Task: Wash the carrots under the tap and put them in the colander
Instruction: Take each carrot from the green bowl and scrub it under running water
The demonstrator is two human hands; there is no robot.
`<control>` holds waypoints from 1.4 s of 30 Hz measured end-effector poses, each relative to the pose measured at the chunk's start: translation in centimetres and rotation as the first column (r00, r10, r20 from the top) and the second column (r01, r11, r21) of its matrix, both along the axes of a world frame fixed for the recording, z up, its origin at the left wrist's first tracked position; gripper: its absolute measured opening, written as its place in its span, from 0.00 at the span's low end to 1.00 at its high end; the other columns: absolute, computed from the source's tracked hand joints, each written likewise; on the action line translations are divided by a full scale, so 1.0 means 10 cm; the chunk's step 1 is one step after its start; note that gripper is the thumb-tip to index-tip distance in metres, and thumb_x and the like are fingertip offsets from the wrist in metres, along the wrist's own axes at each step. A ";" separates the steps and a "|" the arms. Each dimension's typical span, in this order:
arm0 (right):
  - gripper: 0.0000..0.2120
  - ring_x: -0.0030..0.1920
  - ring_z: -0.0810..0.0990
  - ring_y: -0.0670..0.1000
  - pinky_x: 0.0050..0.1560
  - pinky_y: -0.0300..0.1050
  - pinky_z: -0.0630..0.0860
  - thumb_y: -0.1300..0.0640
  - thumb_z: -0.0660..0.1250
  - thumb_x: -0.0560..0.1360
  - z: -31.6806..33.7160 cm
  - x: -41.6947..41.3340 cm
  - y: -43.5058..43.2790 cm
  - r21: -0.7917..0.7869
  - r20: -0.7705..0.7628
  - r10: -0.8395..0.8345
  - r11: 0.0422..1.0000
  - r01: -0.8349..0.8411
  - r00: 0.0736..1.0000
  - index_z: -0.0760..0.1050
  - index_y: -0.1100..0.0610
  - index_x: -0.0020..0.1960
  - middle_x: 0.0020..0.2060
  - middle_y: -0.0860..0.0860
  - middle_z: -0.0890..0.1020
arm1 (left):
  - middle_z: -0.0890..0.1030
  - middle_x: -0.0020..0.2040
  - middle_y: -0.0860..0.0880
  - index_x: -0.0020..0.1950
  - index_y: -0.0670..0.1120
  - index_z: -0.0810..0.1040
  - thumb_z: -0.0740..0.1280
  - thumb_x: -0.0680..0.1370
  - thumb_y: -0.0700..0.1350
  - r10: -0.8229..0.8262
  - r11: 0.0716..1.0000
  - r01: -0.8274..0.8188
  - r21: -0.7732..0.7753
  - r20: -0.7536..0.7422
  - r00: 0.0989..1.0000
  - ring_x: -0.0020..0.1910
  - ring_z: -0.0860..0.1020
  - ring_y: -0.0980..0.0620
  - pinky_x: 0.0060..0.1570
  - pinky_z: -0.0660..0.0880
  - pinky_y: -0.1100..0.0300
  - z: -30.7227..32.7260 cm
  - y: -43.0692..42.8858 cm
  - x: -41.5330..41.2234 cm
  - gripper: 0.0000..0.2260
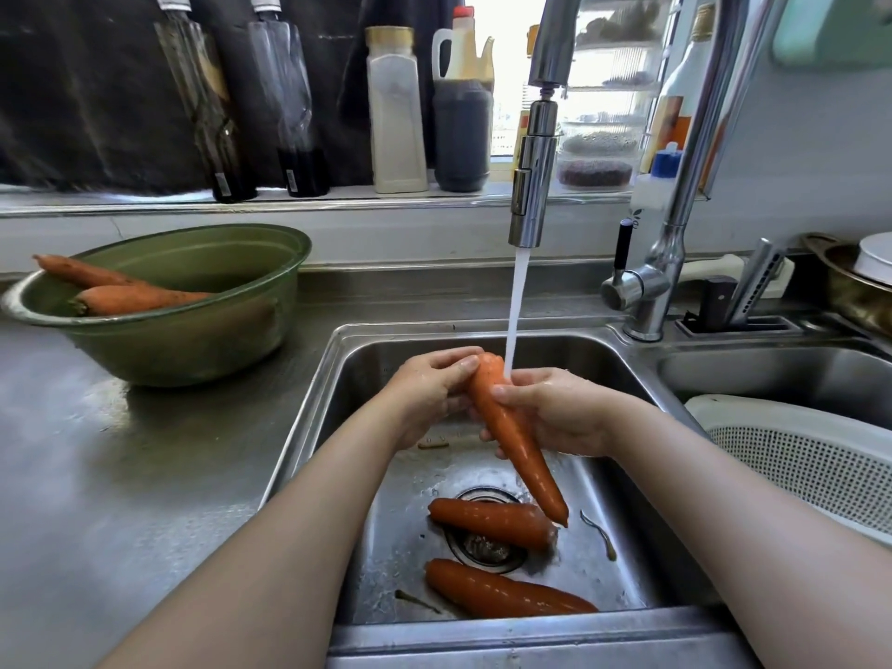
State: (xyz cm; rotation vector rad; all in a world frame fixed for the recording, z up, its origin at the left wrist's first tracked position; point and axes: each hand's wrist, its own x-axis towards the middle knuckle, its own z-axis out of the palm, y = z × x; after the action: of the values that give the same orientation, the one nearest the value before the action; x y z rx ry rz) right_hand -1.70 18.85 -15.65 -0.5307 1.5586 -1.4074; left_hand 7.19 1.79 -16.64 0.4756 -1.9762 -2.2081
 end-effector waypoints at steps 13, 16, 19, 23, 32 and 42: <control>0.12 0.48 0.83 0.58 0.51 0.58 0.82 0.60 0.63 0.84 -0.08 -0.04 -0.01 0.035 -0.058 0.048 0.998 -0.046 0.997 0.73 0.58 0.67 0.57 0.62 0.80 | 0.82 0.62 0.43 0.63 0.49 0.82 0.71 0.81 0.45 0.074 0.997 -0.074 -0.007 -0.014 0.997 0.58 0.83 0.45 0.48 0.84 0.56 -0.02 0.09 -0.02 0.11; 0.13 0.50 0.82 0.59 0.52 0.58 0.82 0.58 0.66 0.83 -0.11 -0.06 -0.03 0.044 -0.136 -0.011 0.999 0.017 0.991 0.75 0.54 0.67 0.57 0.63 0.81 | 0.80 0.65 0.46 0.70 0.51 0.79 0.70 0.81 0.44 0.021 0.999 -0.021 -0.025 -0.034 0.999 0.61 0.82 0.47 0.54 0.83 0.56 -0.02 0.07 -0.01 0.17; 0.14 0.42 0.83 0.55 0.43 0.52 0.82 0.45 0.60 0.86 -0.09 0.03 -0.14 0.111 -0.260 -0.128 0.981 0.161 0.957 0.75 0.52 0.64 0.51 0.60 0.84 | 0.79 0.66 0.44 0.73 0.48 0.76 0.71 0.81 0.40 0.004 1.000 -0.005 -0.010 -0.042 0.999 0.58 0.83 0.48 0.54 0.83 0.56 -0.03 0.06 -0.01 0.20; 0.16 0.35 0.82 0.55 0.33 0.46 0.79 0.46 0.56 0.87 -0.09 0.02 -0.18 0.076 -0.261 -0.220 0.966 0.248 0.940 0.78 0.52 0.62 0.43 0.61 0.85 | 0.80 0.66 0.43 0.70 0.47 0.79 0.71 0.80 0.38 0.037 0.999 -0.035 0.034 -0.065 0.997 0.58 0.84 0.46 0.55 0.83 0.55 -0.03 0.04 -0.03 0.18; 0.18 0.43 0.84 0.58 0.44 0.54 0.83 0.44 0.62 0.85 -0.10 -0.02 -0.10 0.072 -0.153 -0.131 0.987 0.143 0.979 0.72 0.49 0.71 0.54 0.61 0.83 | 0.79 0.66 0.43 0.62 0.49 0.81 0.71 0.79 0.36 -0.045 0.997 0.049 0.058 -0.064 0.997 0.61 0.82 0.44 0.56 0.83 0.54 -0.04 -0.01 -0.01 0.14; 0.15 0.50 0.82 0.60 0.50 0.58 0.81 0.53 0.60 0.86 0.00 -0.03 0.03 0.015 0.017 -0.006 1.000 0.006 1.000 0.71 0.45 0.72 0.62 0.64 0.81 | 0.79 0.66 0.44 0.67 0.48 0.79 0.72 0.79 0.37 -0.050 0.999 0.050 0.000 -0.065 0.997 0.58 0.85 0.46 0.56 0.83 0.52 -0.08 -0.01 0.01 0.17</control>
State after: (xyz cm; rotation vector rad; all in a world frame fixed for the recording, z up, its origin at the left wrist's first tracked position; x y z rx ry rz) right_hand -2.00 19.13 -15.63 -0.5038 1.5574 -1.4003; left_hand 7.31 1.64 -17.47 0.3534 -1.9745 -2.2244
